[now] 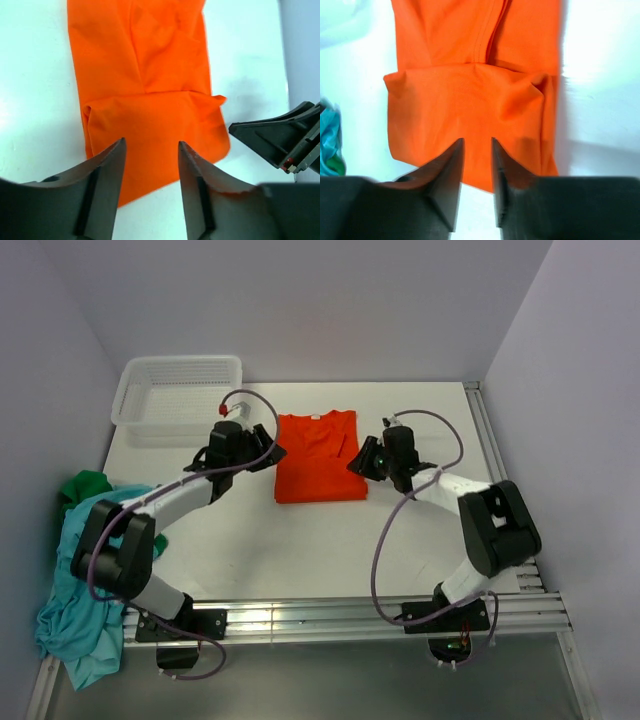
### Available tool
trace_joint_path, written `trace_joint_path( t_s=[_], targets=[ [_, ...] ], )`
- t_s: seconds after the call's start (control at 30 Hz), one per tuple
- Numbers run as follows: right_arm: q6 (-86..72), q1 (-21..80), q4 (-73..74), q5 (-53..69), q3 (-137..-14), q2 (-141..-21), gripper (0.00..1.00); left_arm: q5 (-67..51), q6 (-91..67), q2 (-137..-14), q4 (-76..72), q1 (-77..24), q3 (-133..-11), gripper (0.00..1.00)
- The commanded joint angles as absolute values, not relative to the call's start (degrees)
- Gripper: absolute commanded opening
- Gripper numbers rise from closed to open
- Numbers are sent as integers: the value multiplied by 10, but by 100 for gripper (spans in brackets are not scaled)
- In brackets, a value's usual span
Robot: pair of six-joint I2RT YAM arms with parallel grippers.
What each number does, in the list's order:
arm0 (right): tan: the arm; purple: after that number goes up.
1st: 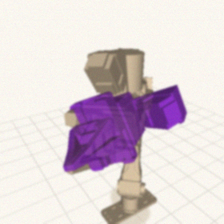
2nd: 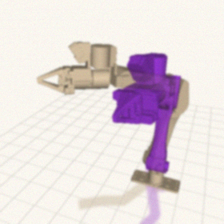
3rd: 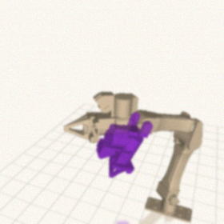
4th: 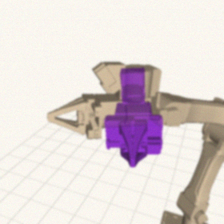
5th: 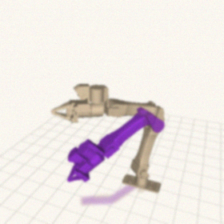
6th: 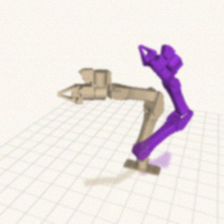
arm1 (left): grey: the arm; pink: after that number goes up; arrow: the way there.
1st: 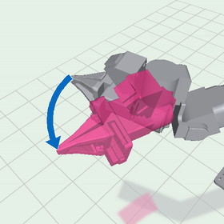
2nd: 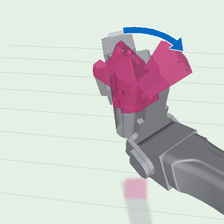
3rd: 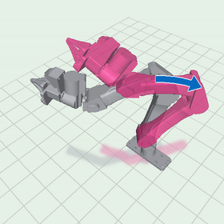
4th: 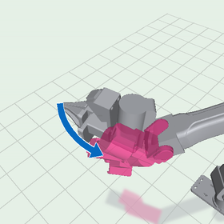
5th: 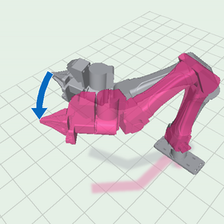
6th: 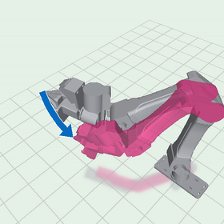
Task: Roll the t-shirts
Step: Fold the tshirt
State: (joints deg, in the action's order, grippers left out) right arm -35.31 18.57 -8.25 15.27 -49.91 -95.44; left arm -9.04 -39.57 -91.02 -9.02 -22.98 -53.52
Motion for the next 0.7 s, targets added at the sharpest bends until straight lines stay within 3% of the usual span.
trace_joint_path(
  t_s=[0.0,0.13,0.43,0.67],
  targets=[
    [-338,204,-141,66,-439,-871,41,-51,-380,-839,-141,-242,-475,53],
    [-330,243,-151,-48,-389,-826,54,-14,-383,-788,-196,-255,-382,60],
    [-342,327,-228,-219,-317,-834,53,56,-369,-741,-323,-288,-259,65],
    [-341,331,-282,-244,-279,-850,54,64,-359,-783,-394,-297,-233,65]
  ],
)
